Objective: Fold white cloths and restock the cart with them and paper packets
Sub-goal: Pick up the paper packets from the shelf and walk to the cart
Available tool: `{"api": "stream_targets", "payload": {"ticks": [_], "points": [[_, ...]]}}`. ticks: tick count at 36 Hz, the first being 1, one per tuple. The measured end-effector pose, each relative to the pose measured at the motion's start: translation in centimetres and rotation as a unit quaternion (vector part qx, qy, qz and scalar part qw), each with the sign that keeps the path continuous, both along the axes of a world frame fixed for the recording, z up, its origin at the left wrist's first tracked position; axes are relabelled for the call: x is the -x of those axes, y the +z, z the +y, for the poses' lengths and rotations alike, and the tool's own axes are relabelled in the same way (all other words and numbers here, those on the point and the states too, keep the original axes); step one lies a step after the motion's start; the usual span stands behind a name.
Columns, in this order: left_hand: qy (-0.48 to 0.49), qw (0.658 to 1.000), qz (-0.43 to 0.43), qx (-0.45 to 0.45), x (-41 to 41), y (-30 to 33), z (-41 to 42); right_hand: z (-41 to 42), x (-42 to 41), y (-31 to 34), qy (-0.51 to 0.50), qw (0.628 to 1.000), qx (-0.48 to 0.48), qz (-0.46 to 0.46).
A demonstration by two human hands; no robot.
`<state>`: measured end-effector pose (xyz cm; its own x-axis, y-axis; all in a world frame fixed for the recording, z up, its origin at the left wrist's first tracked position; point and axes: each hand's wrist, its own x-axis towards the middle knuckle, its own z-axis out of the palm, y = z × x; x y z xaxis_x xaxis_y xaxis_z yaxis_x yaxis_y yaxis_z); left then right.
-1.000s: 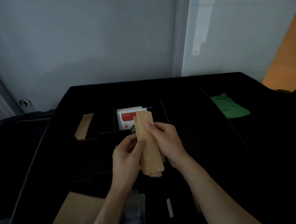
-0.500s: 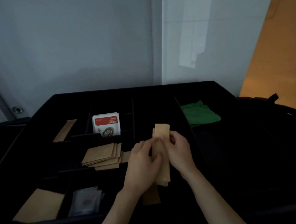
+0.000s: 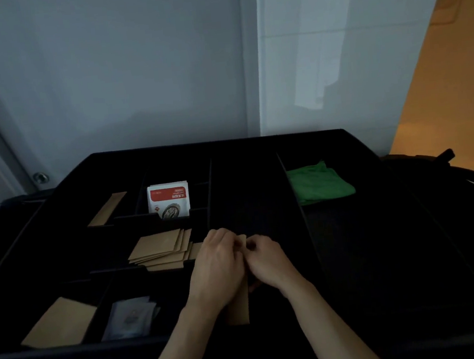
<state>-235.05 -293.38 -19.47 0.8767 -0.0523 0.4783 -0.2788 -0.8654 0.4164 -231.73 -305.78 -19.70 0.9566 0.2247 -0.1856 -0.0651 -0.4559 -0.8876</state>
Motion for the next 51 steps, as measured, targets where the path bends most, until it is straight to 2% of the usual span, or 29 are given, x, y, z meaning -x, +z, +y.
{"api": "stream_targets", "payload": {"ticks": [2, 7, 10, 18, 25, 30, 38, 41, 44, 47, 51], "points": [[-0.003, 0.999, -0.015, -0.053, 0.1, -0.2, -0.1, 0.1, 0.1, 0.0, 0.022, 0.999, 0.014, 0.021], [-0.002, 0.967, 0.019, -0.254, 0.1, -0.9, -0.1, 0.2, 0.1, -0.5, 0.1, 0.98, 0.169, -0.024], [0.01, 0.948, 0.02, -0.319, 0.0, -0.9, -0.3, 0.2, 0.2, -0.6, 0.11, 0.975, 0.188, -0.03], [0.029, 0.94, 0.02, -0.339, 0.0, -1.1, -0.3, -0.4, 0.1, -0.4, 0.073, 0.987, 0.139, 0.019], [0.041, 0.947, 0.031, -0.317, -0.1, -1.1, -0.4, -0.4, 0.4, -0.4, 0.087, 0.992, 0.042, 0.084], [0.04, 0.946, 0.034, -0.321, 0.1, -1.0, -0.4, -0.1, 0.6, -0.5, 0.056, 0.993, 0.104, 0.029], [0.047, 0.937, 0.045, -0.343, 0.6, -0.5, -0.9, 0.1, 0.6, -0.2, 0.058, 0.993, 0.099, 0.021], [0.038, 0.944, 0.043, -0.325, 0.9, -0.2, -1.0, 0.1, 0.9, 0.0, 0.04, 0.992, 0.116, 0.008], [0.01, 0.965, 0.051, -0.255, 1.7, 0.1, -0.7, 0.2, 1.2, 0.6, -0.008, 0.99, 0.131, -0.046], [-0.015, 0.996, 0.052, -0.074, 3.5, 0.5, 0.2, 0.8, 1.7, 1.5, -0.073, 0.984, 0.102, -0.128], [-0.015, 0.996, 0.053, 0.076, 6.3, 2.3, 2.5, 3.9, 3.9, 3.0, -0.101, 0.97, 0.007, -0.223]]}}
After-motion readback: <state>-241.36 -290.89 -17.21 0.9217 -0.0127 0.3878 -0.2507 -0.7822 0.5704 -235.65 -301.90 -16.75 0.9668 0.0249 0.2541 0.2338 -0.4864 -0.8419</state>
